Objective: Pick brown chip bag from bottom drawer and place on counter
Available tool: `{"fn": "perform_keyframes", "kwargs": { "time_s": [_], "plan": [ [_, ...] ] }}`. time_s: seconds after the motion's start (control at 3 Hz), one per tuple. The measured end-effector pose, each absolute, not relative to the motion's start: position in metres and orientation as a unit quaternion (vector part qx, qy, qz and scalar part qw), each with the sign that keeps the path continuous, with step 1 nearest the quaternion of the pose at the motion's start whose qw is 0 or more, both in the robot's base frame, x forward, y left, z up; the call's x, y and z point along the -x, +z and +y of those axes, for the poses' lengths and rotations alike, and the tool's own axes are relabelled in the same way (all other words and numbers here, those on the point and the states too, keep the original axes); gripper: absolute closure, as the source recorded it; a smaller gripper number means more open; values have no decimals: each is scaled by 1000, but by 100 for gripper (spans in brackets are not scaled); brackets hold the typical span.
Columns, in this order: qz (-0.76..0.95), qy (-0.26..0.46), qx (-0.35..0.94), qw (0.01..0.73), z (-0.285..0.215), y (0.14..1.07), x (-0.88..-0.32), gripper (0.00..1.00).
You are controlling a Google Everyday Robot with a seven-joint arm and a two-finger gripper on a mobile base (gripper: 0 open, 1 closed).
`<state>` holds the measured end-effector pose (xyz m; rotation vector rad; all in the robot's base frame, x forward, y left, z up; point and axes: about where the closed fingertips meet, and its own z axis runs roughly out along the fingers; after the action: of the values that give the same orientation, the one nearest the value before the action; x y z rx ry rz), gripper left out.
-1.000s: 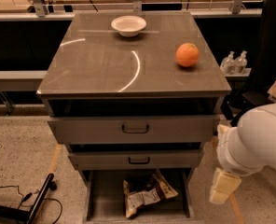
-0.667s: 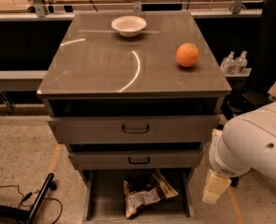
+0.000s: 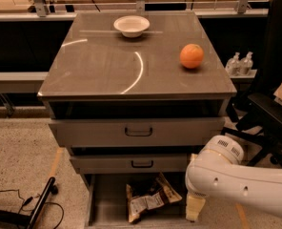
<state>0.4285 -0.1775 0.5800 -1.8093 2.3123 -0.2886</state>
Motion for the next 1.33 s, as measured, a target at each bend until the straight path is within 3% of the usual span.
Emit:
{"fn": "perform_keyframes", "kwargs": {
  "time_s": [0.67,1.33],
  "plan": [
    [789,-88,597,115,-177,495,-424,0],
    [794,-103,585,128,-181,488,-432,0]
  ]
}}
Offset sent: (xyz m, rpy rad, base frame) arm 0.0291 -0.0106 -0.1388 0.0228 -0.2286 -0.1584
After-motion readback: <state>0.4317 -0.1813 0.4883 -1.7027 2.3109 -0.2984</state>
